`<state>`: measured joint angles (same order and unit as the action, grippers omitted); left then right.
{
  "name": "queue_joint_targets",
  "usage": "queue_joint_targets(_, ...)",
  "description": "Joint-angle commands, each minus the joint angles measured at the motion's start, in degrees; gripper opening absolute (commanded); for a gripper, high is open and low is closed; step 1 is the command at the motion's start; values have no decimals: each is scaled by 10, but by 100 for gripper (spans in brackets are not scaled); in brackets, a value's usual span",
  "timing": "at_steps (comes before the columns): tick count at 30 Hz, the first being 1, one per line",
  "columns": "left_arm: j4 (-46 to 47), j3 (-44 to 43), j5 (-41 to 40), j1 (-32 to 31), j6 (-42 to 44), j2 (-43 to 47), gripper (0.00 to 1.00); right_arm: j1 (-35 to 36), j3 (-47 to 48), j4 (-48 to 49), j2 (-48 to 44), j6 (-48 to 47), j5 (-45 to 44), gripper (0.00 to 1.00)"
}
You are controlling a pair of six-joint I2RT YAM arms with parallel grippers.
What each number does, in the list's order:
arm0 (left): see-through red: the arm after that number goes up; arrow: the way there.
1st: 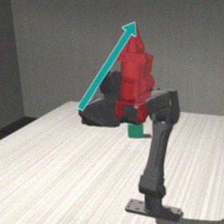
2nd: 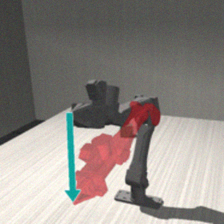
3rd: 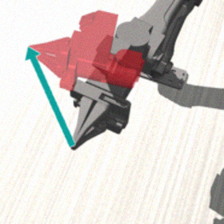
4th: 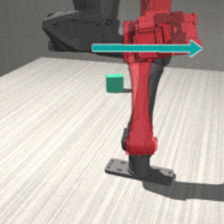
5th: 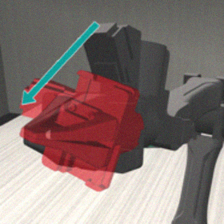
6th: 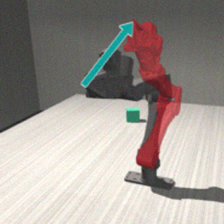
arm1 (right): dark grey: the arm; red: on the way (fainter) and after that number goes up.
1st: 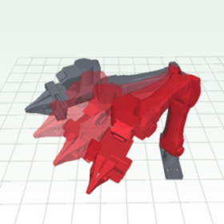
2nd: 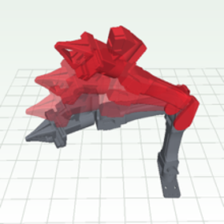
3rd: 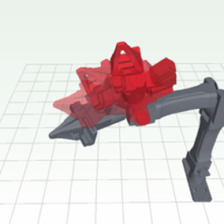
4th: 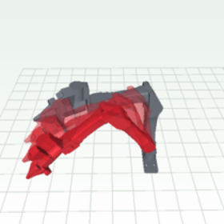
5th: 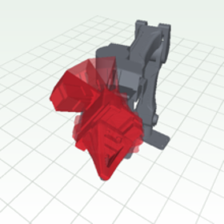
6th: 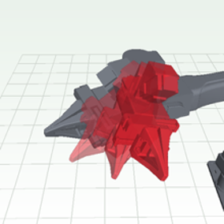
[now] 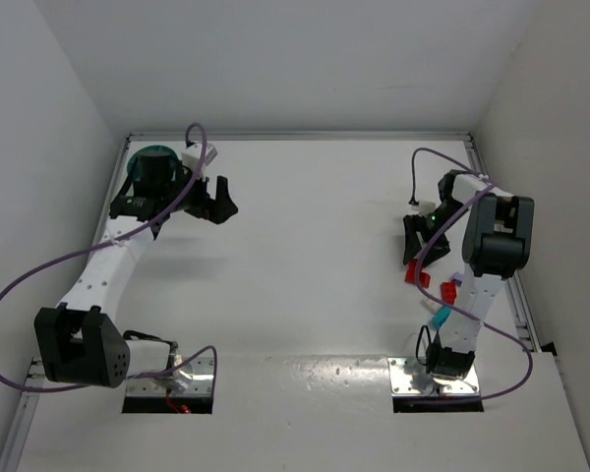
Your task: Sort the legos into containers by color
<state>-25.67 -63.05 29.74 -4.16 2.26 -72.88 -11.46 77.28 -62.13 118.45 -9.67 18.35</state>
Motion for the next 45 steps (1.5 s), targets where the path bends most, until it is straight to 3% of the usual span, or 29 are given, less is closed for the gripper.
queue_joint_targets(1,24,-20,3,-2,-9,3,100,2,28,-3,-16,-11,39,64)
queue_joint_targets(6,24,-25,3,-2,-20,-9,100,2,28,-3,-23,37,11,65)
queue_joint_targets(17,24,-25,-2,-2,-26,-9,100,7,-44,60,-62,43,-103,58)
queue_joint_targets(30,36,-9,-13,-2,-37,3,100,23,-26,75,-56,68,-41,56)
queue_joint_targets(38,36,-9,-13,-2,-37,3,100,29,-39,80,-45,73,-76,46)
queue_joint_targets(45,41,-4,-18,-2,-37,3,100,34,-66,86,-51,84,-96,45)
